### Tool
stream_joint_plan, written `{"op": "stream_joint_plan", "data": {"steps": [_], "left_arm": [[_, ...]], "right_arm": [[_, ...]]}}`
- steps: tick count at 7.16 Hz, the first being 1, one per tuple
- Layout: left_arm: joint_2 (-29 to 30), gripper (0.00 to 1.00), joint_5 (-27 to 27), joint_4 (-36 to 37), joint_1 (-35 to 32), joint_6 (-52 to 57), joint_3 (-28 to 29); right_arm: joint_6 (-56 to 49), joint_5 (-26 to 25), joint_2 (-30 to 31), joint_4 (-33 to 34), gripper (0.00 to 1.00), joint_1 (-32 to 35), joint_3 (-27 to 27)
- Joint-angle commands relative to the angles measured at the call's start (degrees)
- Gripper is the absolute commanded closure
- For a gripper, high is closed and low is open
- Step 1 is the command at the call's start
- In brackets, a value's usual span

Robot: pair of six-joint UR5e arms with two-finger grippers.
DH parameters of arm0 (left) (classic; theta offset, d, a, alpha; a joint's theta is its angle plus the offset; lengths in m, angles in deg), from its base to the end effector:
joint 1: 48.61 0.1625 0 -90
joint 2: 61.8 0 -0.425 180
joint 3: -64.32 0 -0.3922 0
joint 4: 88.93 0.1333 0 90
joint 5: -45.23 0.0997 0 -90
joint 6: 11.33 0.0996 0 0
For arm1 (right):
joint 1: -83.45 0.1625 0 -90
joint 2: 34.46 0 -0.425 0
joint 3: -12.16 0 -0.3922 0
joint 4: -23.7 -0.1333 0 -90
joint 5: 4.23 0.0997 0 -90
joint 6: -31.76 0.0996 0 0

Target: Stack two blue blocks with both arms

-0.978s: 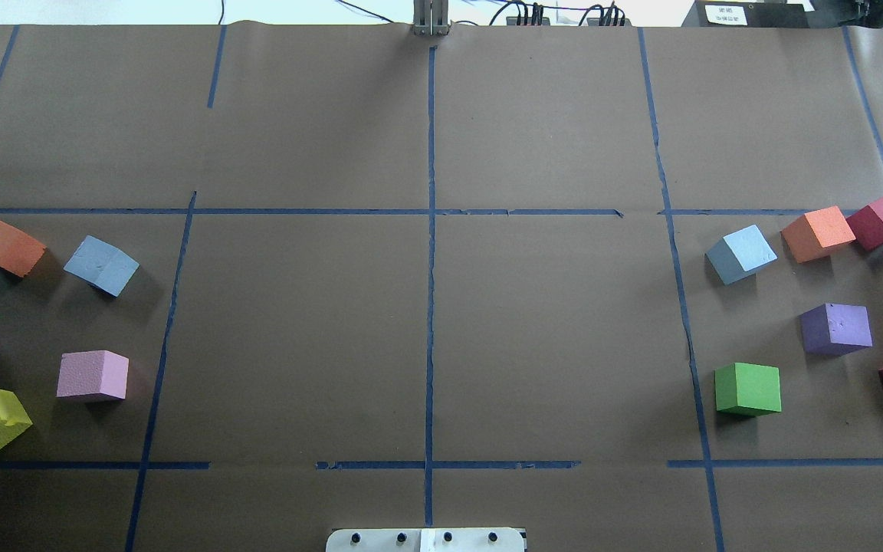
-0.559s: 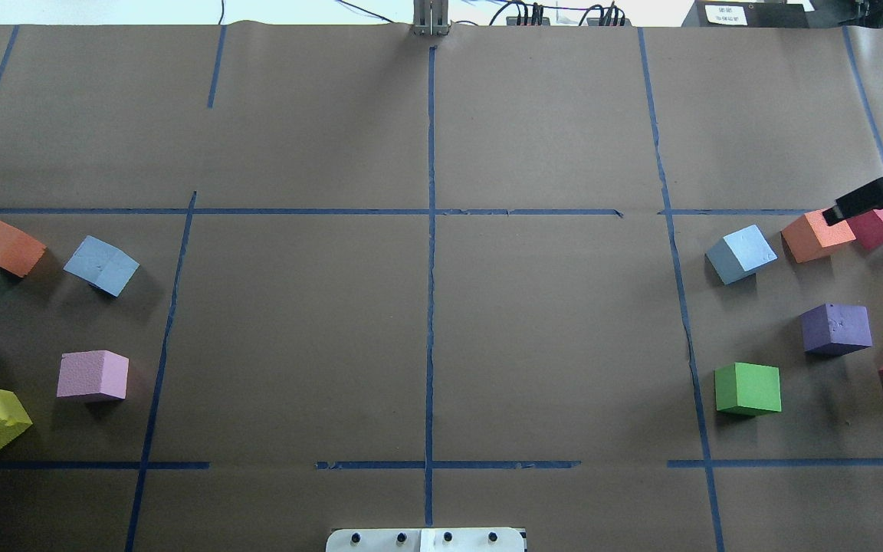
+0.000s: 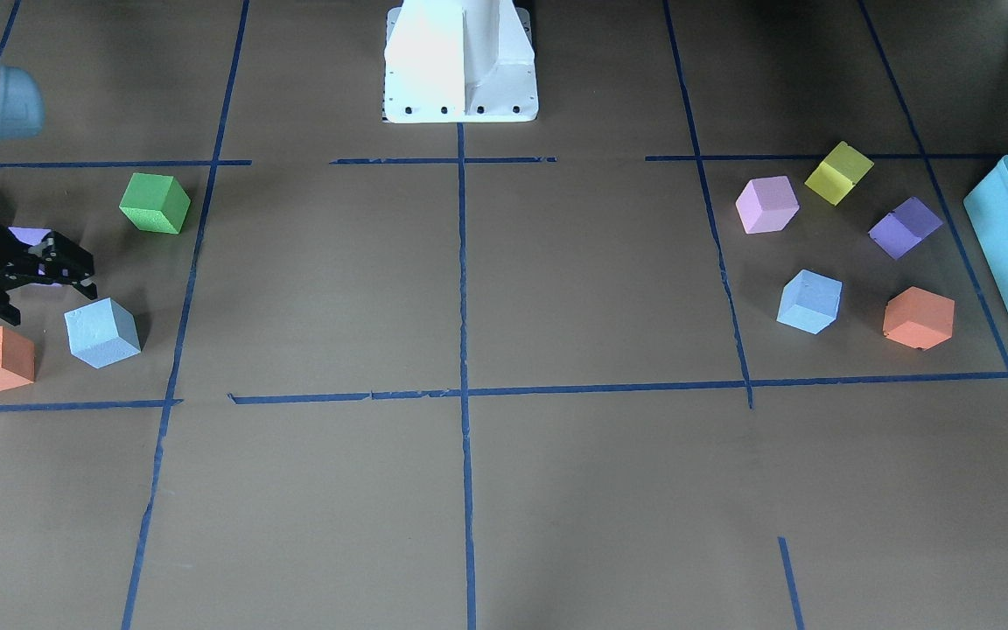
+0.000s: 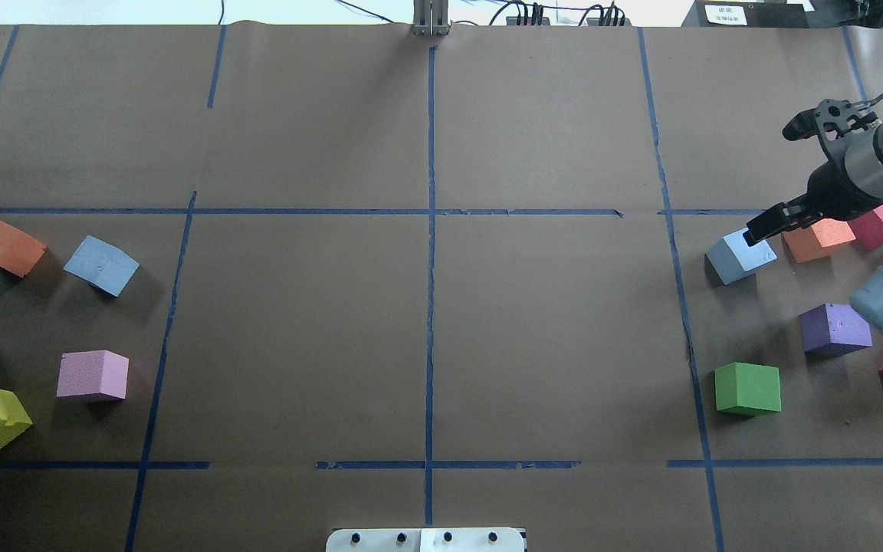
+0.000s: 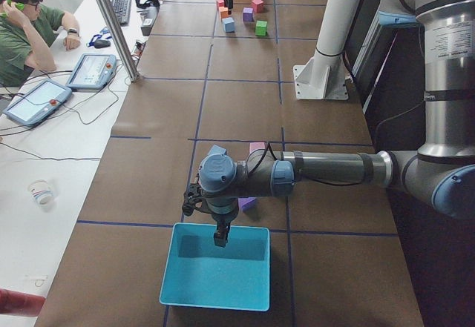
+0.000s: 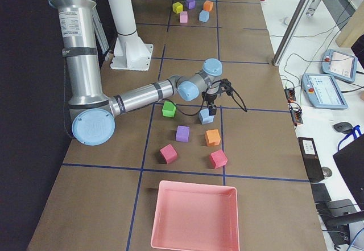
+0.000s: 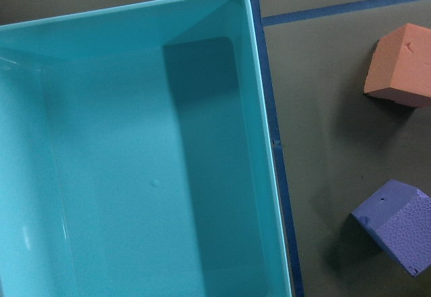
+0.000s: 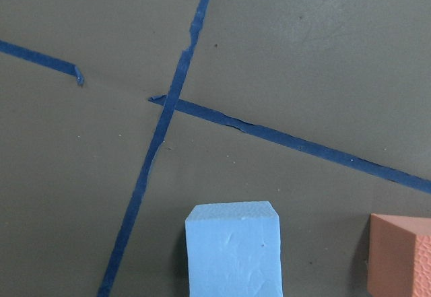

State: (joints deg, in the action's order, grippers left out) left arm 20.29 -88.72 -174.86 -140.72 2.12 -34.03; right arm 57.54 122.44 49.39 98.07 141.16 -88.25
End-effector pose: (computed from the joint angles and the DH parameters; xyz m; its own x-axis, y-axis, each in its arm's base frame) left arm -0.0799 -0.4260 0.6583 0.7067 0.1635 -0.6884 -0.1312 0.9863 0.0995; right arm -0.2306 -0.5030 0.4878 0.6541 -0.3169 0.6868 0.1861 0.9475 0.2599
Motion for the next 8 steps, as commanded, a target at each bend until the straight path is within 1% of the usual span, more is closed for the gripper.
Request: {"op": "stream_joint_plan", "data": {"steps": [1, 5, 6, 7, 8], "left_arm": [[0.0, 0.0, 0.0, 0.0, 0.0, 0.0, 0.0], [0.0, 0.0, 0.0, 0.1, 0.0, 0.0, 0.0], [0.0, 0.0, 0.0, 0.1, 0.0, 0.0, 0.0], [0.0, 0.0, 0.0, 0.1, 0.0, 0.0, 0.0], [0.0, 0.0, 0.0, 0.1, 0.0, 0.0, 0.0]], "right_arm": [[0.0, -1.5, -0.4, -0.2, 0.0, -2.7, 2.7], [0.0, -2.8, -2.0, -0.2, 0.0, -5.2, 7.4], [0.1, -2.8, -2.9, -0.2, 0.11, -5.6, 8.2], [0.1, -2.8, -3.1, -0.1, 0.39, -5.7, 8.8], [0.1, -2.7, -3.9, -0.1, 0.56, -5.7, 8.8]]}}
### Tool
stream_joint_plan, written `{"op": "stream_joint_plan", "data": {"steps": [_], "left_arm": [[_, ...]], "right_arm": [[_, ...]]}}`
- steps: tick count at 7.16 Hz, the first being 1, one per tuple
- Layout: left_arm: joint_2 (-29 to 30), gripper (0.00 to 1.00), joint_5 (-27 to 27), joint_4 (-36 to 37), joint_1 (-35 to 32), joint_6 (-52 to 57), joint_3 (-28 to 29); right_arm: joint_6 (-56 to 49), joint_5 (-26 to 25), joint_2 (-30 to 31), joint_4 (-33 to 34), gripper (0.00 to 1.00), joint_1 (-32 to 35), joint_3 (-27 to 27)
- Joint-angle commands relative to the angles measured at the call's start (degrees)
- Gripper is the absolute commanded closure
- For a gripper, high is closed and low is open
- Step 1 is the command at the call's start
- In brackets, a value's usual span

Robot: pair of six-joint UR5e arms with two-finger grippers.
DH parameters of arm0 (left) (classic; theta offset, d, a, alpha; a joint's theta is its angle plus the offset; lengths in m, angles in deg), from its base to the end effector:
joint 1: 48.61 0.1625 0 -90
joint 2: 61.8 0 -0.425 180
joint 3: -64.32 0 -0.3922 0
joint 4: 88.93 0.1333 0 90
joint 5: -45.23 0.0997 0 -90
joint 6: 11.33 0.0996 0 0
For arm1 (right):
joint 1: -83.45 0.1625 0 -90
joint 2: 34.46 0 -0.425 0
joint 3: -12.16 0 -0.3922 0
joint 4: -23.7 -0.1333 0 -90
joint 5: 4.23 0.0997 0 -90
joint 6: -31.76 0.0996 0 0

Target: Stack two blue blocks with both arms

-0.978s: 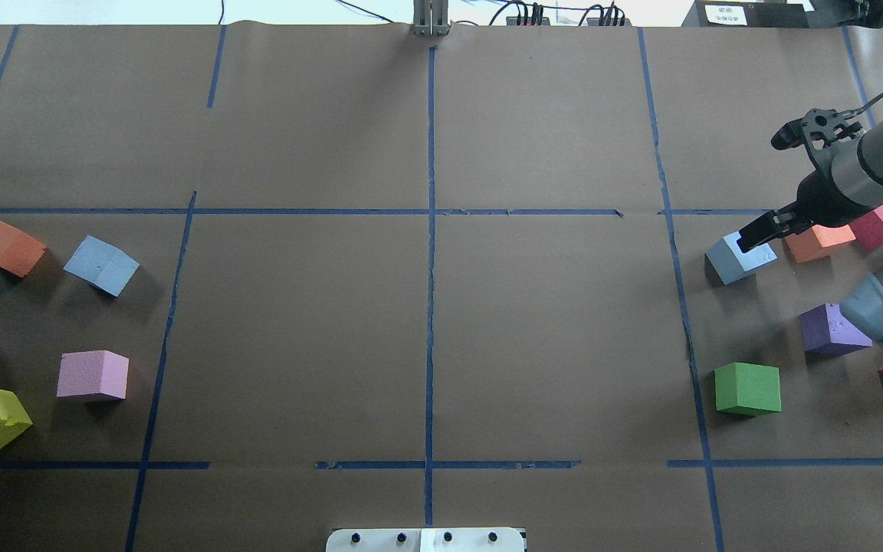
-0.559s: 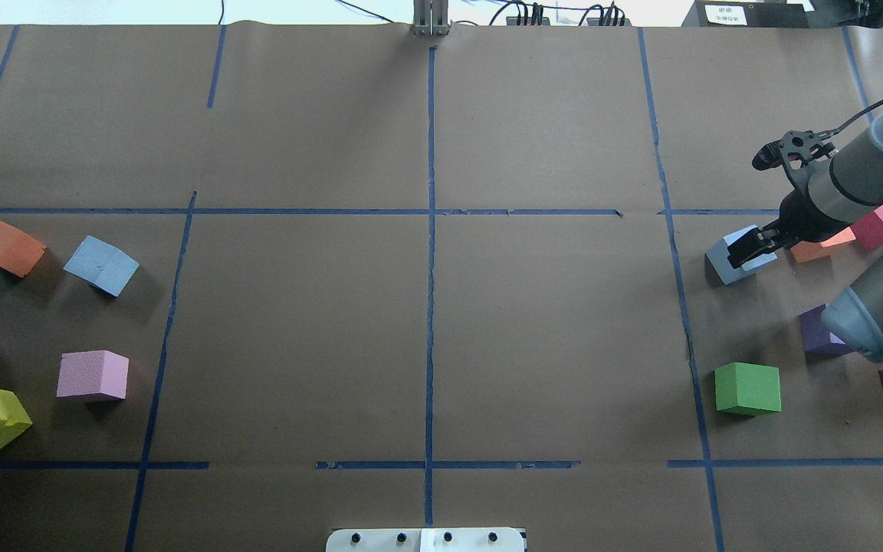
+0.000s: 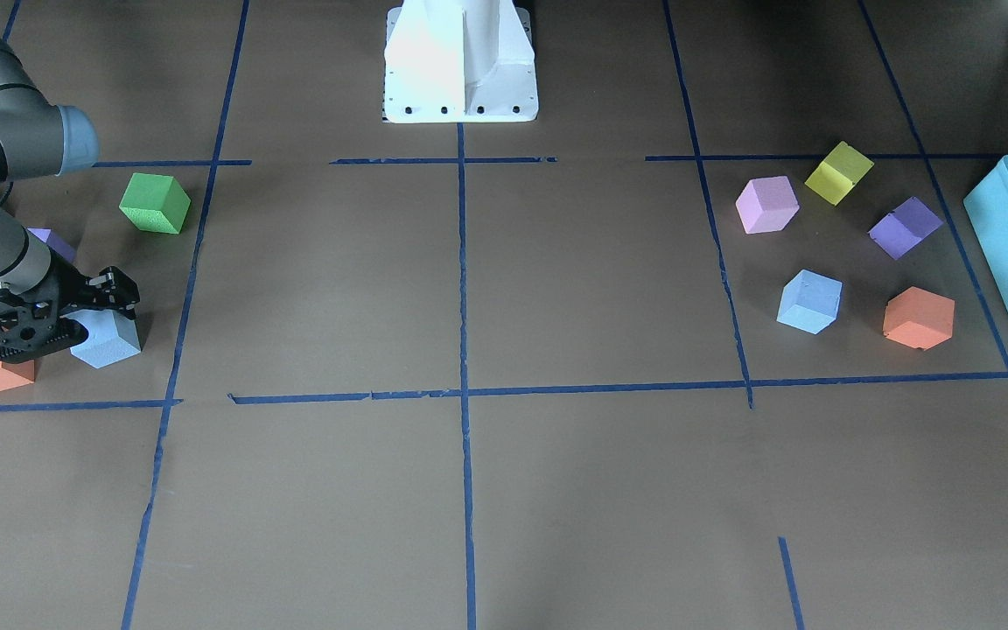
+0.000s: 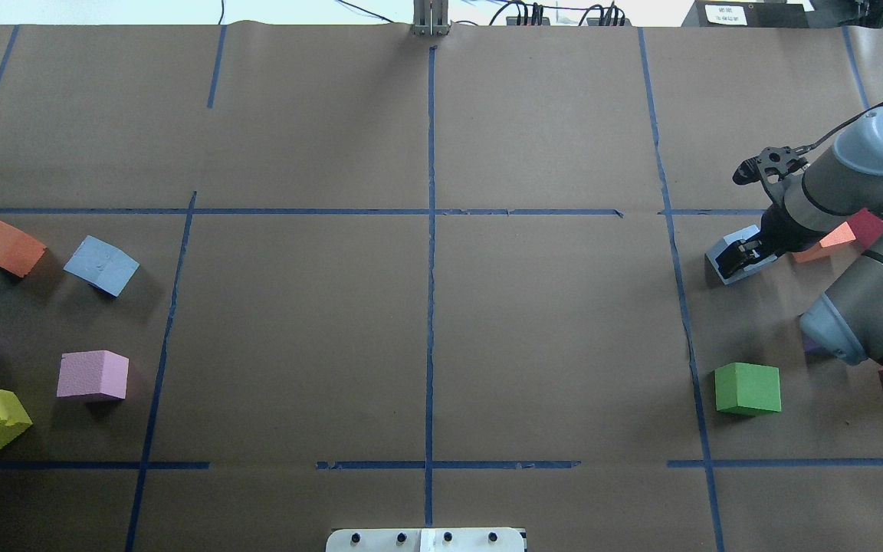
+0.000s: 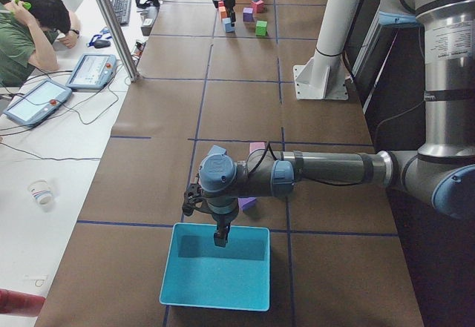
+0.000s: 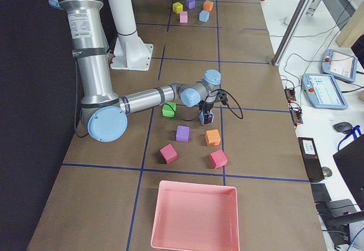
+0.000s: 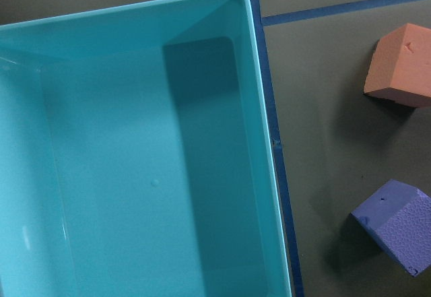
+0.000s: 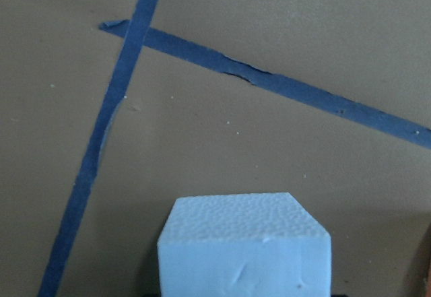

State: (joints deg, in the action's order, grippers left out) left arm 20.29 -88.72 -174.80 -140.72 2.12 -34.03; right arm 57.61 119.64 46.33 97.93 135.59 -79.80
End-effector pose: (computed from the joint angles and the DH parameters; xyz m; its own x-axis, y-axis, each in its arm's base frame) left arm -0.0799 -0.4259 0.6584 0.7067 0.1628 -0.6886 -0.1312 0.9864 0.0985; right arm -0.2940 -0.5050 0.5346 0.6890 -0.3311 0.6447 0.2741 0.9425 0.1911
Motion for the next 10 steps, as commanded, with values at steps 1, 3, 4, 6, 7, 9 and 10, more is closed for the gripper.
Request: {"op": "stream_joint_plan", "data": {"steps": [1, 3, 4, 6, 7, 9, 10], "left_arm": [[0.0, 0.0, 0.0, 0.0, 0.0, 0.0, 0.0], [0.0, 0.0, 0.0, 0.0, 0.0, 0.0, 0.0], [0.0, 0.0, 0.0, 0.0, 0.0, 0.0, -0.1], [0.0, 0.0, 0.0, 0.0, 0.0, 0.0, -0.2], [0.0, 0.0, 0.0, 0.0, 0.0, 0.0, -0.2], [0.0, 0.0, 0.0, 0.0, 0.0, 0.0, -0.2], [0.0, 0.0, 0.0, 0.0, 0.0, 0.0, -0.2]], "right_arm": [[0.0, 0.3, -1.3, 0.0, 0.62, -0.1, 0.2], [2.0, 0.8, -4.9, 0.6, 0.63, 0.0, -0.9], [9.2, 1.9, -9.2, 1.6, 0.63, -0.5, -0.8], [23.3, -1.1, -21.5, 10.6, 0.63, -7.4, 0.3], [30.8, -4.8, -27.6, 12.8, 0.63, -10.6, 2.6], [42.7, -10.5, -42.0, 12.6, 0.63, -16.6, 15.9], [44.9, -11.6, -45.2, 12.4, 0.62, -18.1, 20.0]]}}
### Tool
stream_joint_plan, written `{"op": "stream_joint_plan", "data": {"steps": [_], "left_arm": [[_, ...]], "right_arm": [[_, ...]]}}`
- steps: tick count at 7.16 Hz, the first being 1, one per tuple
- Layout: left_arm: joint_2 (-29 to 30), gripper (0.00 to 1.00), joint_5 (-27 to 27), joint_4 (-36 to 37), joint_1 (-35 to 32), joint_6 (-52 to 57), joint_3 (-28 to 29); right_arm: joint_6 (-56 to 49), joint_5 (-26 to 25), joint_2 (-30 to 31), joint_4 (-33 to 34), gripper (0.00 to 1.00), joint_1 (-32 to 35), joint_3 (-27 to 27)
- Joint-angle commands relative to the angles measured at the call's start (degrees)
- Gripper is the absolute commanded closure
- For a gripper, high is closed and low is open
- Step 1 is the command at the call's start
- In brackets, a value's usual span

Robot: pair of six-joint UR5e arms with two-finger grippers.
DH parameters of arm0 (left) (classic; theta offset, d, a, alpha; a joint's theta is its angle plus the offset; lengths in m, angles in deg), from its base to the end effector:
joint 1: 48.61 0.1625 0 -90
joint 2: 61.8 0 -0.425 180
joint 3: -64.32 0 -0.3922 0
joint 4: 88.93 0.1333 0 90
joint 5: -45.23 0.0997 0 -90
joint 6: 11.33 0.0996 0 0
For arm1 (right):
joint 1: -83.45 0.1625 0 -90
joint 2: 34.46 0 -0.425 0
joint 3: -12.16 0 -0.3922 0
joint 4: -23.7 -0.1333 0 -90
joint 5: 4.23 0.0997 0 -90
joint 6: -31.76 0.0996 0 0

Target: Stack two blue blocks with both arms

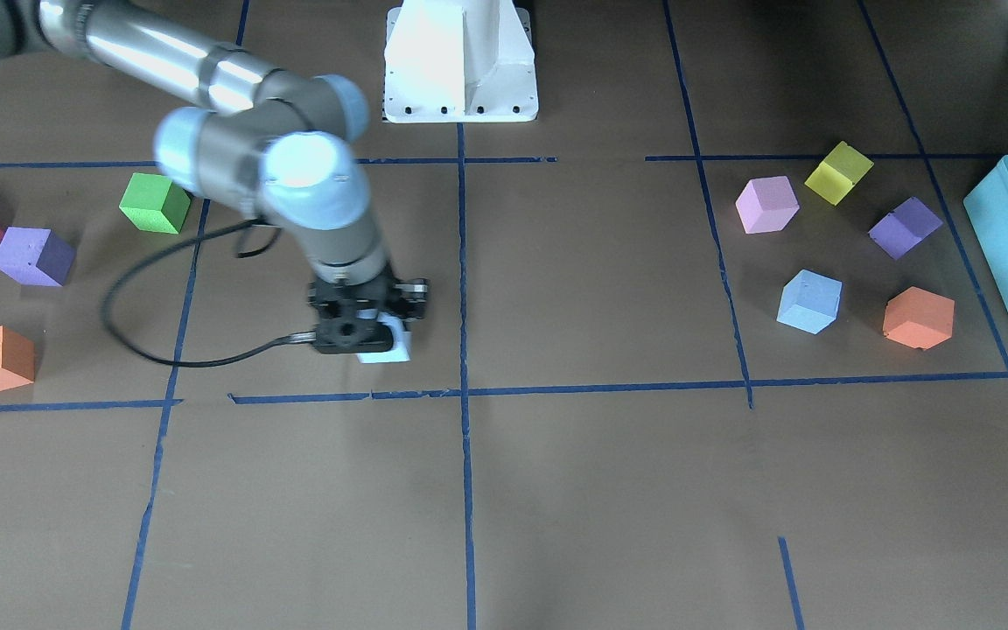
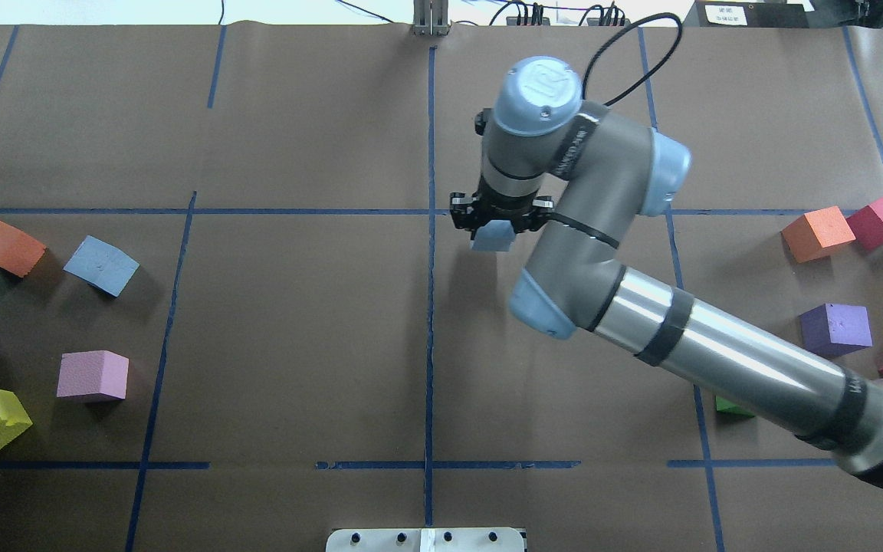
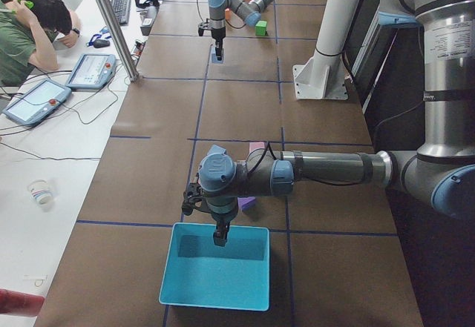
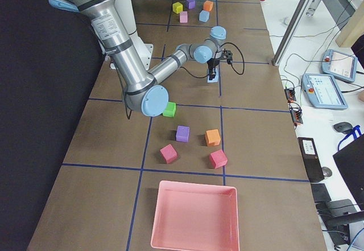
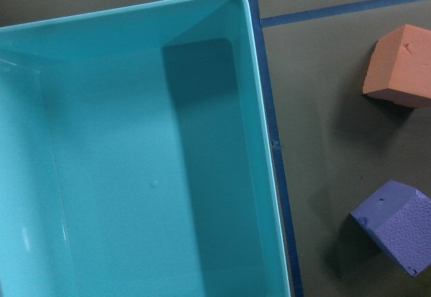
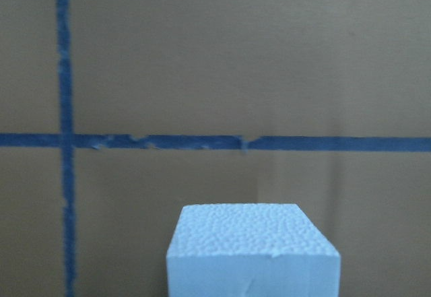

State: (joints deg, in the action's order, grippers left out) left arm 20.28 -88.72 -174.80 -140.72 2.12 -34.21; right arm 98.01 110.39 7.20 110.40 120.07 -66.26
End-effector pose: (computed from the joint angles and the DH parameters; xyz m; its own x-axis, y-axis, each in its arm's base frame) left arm -0.0799 -0.4261 0.6570 0.7067 0.1648 -0.6880 -0.1312 0.9862 0.1014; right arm -0.5603 -0.5308 0.2154 0.6940 0.0596 0.7175 -0.0520 0.9981 -0.0326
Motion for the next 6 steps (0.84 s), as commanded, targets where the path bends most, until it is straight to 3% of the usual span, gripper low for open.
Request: {"op": "stream_joint_plan", "data": {"steps": [1, 2, 3, 4, 6], "left_arm": [[0.0, 0.0, 0.0, 0.0, 0.0, 0.0, 0.0], [0.0, 0.0, 0.0, 0.0, 0.0, 0.0, 0.1], [0.0, 0.0, 0.0, 0.0, 0.0, 0.0, 0.0], [0.0, 0.0, 0.0, -0.1, 0.0, 0.0, 0.0], [0.0, 0.0, 0.0, -0.1, 0.0, 0.0, 0.0]], "right_arm": [[4.8, -2.6, -6.7, 0.0, 0.6, -3.6, 6.9], [4.7, -2.7, -6.8, 0.0, 0.53, -4.5, 7.1], [4.5, -4.0, -6.7, -0.1, 0.09, -5.0, 7.4], [4.5, -4.1, -6.8, -0.1, 0.01, -5.0, 7.3], [3.8, -3.8, -7.3, -1.4, 0.0, -4.5, 7.0]]}}
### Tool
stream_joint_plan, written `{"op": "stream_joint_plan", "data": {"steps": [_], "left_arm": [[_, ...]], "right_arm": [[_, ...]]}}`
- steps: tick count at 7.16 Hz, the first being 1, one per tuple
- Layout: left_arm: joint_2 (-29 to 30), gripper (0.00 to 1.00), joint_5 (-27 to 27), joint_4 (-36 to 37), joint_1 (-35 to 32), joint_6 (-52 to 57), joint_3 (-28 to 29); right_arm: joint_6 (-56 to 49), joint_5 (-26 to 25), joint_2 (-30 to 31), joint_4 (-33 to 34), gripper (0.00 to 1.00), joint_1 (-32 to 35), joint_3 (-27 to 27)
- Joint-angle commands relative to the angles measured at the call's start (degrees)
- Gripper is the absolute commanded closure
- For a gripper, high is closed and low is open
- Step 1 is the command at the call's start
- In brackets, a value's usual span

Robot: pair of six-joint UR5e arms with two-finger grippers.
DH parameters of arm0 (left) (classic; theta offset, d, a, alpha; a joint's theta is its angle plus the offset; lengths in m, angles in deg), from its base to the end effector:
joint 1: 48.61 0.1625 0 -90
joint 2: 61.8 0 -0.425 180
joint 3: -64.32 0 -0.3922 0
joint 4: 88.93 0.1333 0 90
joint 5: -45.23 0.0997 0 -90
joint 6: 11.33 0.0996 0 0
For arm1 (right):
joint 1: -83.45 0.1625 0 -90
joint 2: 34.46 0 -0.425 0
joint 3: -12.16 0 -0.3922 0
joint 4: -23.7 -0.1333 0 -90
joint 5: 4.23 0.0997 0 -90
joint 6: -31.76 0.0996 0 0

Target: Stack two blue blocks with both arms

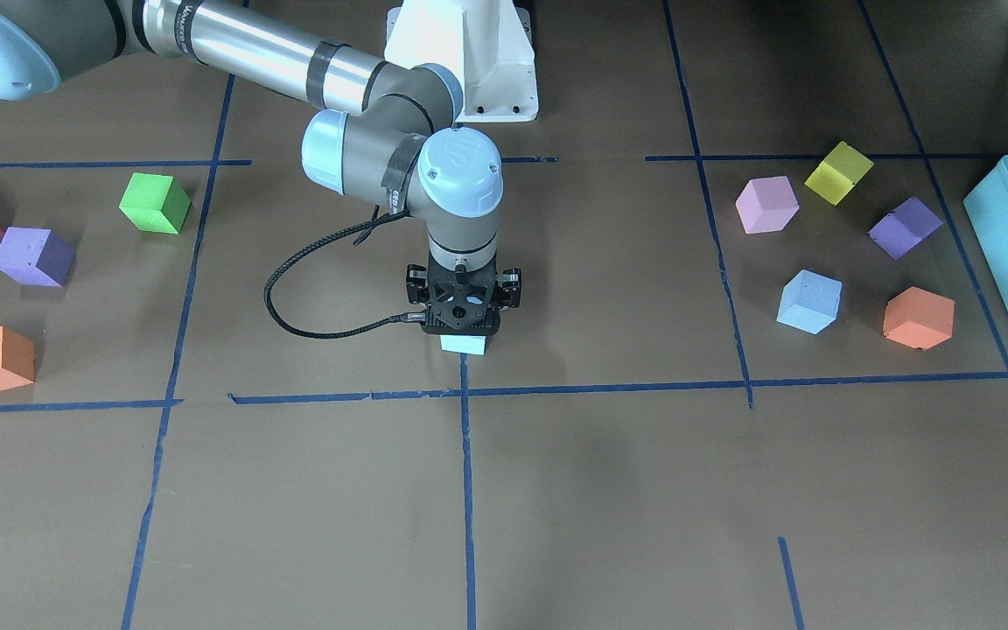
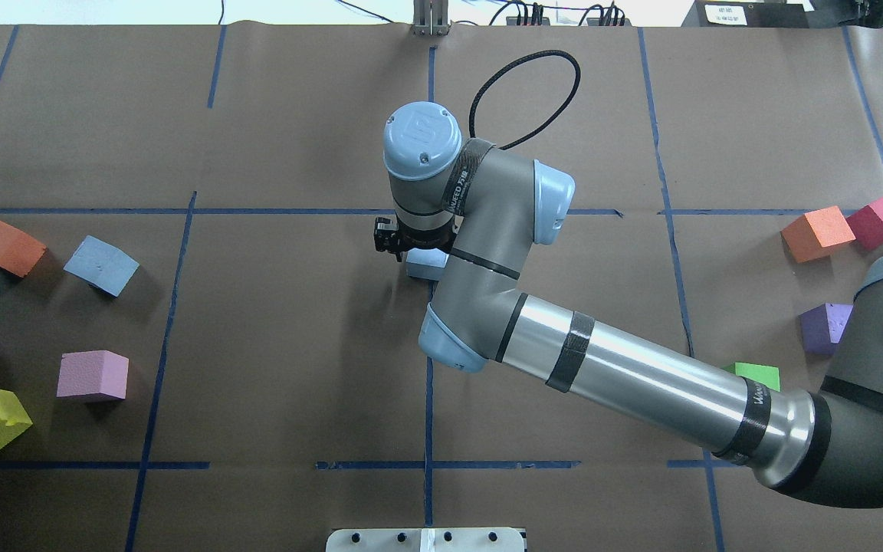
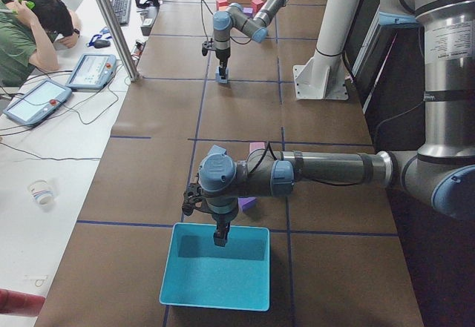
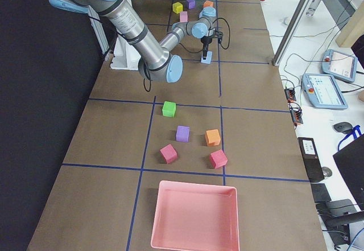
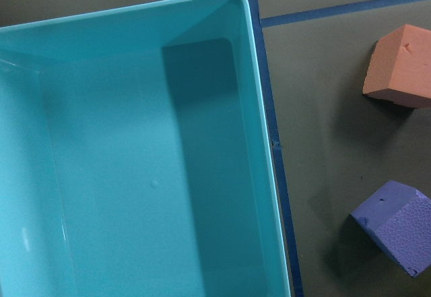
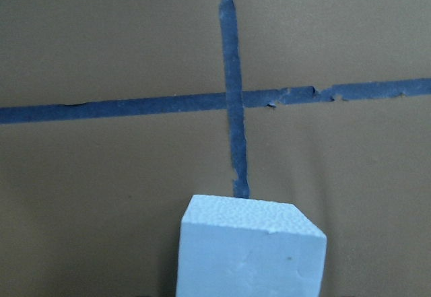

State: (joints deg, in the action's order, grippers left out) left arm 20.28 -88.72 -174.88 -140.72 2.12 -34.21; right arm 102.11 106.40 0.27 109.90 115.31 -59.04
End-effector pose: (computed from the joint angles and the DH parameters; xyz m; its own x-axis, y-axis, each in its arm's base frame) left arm -0.0799 -0.4262 0.6568 0.7068 0.1658 -0.6877 -0.1312 0.9860 0.1028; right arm -0.6285 -0.5062 0.1782 0.7114 0.0716 0.6991 -0.0651 0.9972 -0.0358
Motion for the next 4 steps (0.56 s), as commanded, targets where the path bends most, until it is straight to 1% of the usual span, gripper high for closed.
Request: {"op": "stream_joint_plan", "data": {"steps": [1, 3, 4], "left_arm": [[0.2, 0.0, 0.0, 0.0, 0.0, 0.0, 0.0], [0.6, 0.0, 0.2, 0.0, 0.1, 0.0, -0.2], [0.8, 0.0, 0.7, 0.0, 0.1, 0.1, -1.1]], "right_arm": [[-0.3, 0.9, -0.7, -0.9, 0.0, 1.2, -1.3], [-0.8, 5.7, 0.1, -0.5, 0.0, 6.3, -4.1], [-5.2, 8.7, 0.6, 4.0, 0.0, 9.8, -5.7]]}}
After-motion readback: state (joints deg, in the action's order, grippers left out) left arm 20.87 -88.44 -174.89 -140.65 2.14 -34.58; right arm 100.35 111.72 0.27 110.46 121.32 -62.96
